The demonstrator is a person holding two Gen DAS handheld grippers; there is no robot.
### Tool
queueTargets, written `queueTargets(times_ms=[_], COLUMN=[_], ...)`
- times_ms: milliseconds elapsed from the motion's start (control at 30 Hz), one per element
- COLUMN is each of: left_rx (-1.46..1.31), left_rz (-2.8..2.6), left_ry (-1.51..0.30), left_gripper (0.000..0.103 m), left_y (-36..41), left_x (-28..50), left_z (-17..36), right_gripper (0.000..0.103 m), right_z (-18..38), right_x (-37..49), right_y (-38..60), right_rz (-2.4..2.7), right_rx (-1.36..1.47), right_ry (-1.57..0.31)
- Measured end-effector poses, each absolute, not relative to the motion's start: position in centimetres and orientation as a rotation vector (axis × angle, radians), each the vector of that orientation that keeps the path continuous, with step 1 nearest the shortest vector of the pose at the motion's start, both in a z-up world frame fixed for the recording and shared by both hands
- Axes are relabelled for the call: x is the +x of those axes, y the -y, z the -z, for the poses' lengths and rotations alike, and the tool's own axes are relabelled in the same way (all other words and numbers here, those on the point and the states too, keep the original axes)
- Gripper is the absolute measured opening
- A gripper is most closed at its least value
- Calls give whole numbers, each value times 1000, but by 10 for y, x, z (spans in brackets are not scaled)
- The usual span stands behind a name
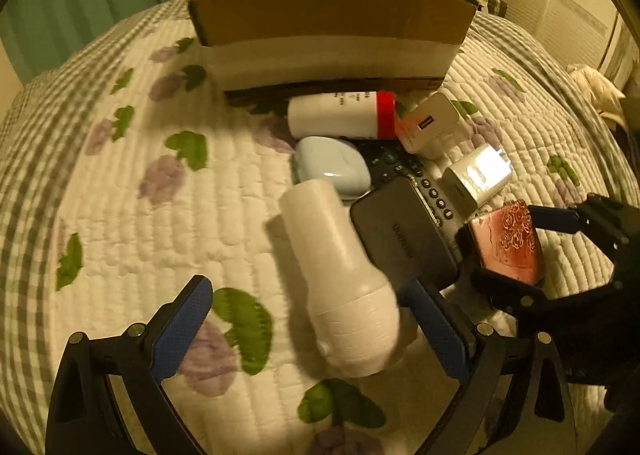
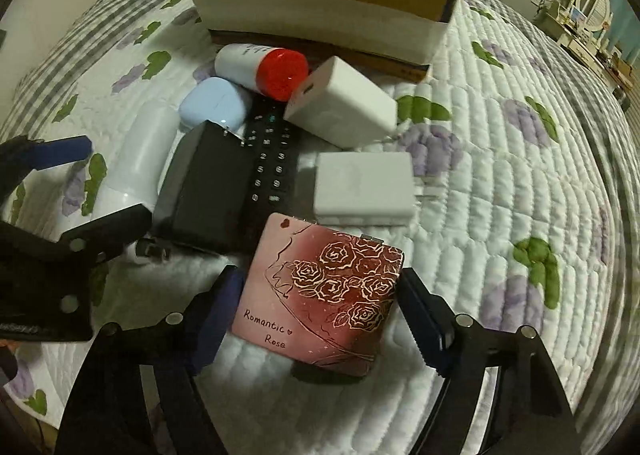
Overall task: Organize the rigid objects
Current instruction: 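Grasp the pink rose card case with the right tool while the left tool reaches the white cylinder, then grasp the white cylinder with the left tool while both tools carry items into the box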
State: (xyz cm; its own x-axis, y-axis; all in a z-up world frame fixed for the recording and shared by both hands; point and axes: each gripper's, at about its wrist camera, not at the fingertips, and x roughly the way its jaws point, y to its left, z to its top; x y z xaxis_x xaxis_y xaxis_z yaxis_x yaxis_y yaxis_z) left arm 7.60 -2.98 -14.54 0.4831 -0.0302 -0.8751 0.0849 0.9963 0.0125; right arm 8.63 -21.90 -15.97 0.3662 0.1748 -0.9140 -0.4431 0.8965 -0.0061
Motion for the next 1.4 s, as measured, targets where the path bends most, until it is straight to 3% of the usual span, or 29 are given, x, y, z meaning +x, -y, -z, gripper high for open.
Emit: queueTargets(times_ms=[100, 167, 233, 600, 667, 1000, 1400], left_rx=[-13, -9, -7, 27, 26, 38, 0], left_rz=[88, 109, 151, 168, 174, 191, 157], left_ry=[-1070, -1073, -1086, -1087, -1074, -1042, -881], left_gripper=[90, 58, 48, 40, 32, 32, 32], left_y=[26, 26, 29, 34, 34, 34, 14], left_x=[82, 86, 87, 83, 81, 76, 108], left_z=[144, 143, 141, 129, 124, 102, 23], right_gripper=[78, 78, 77, 74, 74, 73, 73], right_z=[156, 154, 150, 126, 117, 77, -2], right_x=[84, 83, 82, 85, 85, 85, 119], right_y=[223, 221, 222, 213, 213, 205, 192], right_rz=[-407, -414, -425, -447, -447, -443, -444], right_rx=[-281, -288, -286, -279, -281, -291, -294], right_ry=[-1118, -1107, -1095, -1050, -1032, -951, -807])
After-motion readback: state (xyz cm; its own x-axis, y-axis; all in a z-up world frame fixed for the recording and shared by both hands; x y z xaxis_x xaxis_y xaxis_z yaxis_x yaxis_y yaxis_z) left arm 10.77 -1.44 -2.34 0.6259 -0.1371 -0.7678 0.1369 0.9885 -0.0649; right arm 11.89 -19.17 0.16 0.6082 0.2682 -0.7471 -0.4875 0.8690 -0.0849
